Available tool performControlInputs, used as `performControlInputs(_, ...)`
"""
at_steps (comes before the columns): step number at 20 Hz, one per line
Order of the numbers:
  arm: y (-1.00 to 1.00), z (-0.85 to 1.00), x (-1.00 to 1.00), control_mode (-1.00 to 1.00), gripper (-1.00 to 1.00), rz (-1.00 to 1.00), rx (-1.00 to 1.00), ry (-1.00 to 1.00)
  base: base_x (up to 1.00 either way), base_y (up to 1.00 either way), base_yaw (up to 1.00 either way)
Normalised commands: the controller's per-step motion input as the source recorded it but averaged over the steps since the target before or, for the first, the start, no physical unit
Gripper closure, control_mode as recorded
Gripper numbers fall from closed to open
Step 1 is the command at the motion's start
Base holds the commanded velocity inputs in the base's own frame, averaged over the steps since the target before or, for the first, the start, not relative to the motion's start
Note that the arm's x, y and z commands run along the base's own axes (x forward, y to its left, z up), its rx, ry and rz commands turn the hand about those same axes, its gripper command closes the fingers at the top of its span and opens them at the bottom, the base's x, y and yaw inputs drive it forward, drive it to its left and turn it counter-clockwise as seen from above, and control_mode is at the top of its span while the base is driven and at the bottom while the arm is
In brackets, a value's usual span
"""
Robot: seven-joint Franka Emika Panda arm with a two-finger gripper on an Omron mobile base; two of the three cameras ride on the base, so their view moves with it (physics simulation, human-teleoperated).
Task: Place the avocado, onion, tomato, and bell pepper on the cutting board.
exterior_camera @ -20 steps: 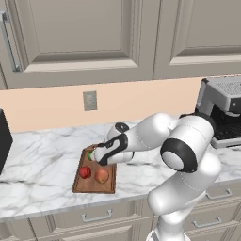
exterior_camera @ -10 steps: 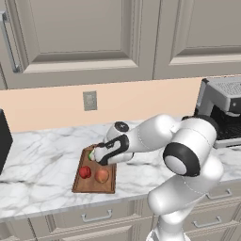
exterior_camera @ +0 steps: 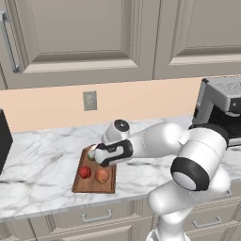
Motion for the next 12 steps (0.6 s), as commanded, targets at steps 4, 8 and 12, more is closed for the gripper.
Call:
performControlInputs(4, -0.01, 0.46, -0.25, -1.0, -1.0, 0.0, 0.0, -0.13, 0.0, 0.0, 0.0)
performControlInputs(8, -0.12, 0.54, -0.27, -1.0, -1.0, 0.0, 0.0, -0.13, 0.0, 0.0, 0.0)
performControlInputs(12, -0.1, 0.6, -0.38, -1.0, -1.0, 0.0, 0.0, -0.17, 0.0, 0.0, 0.0)
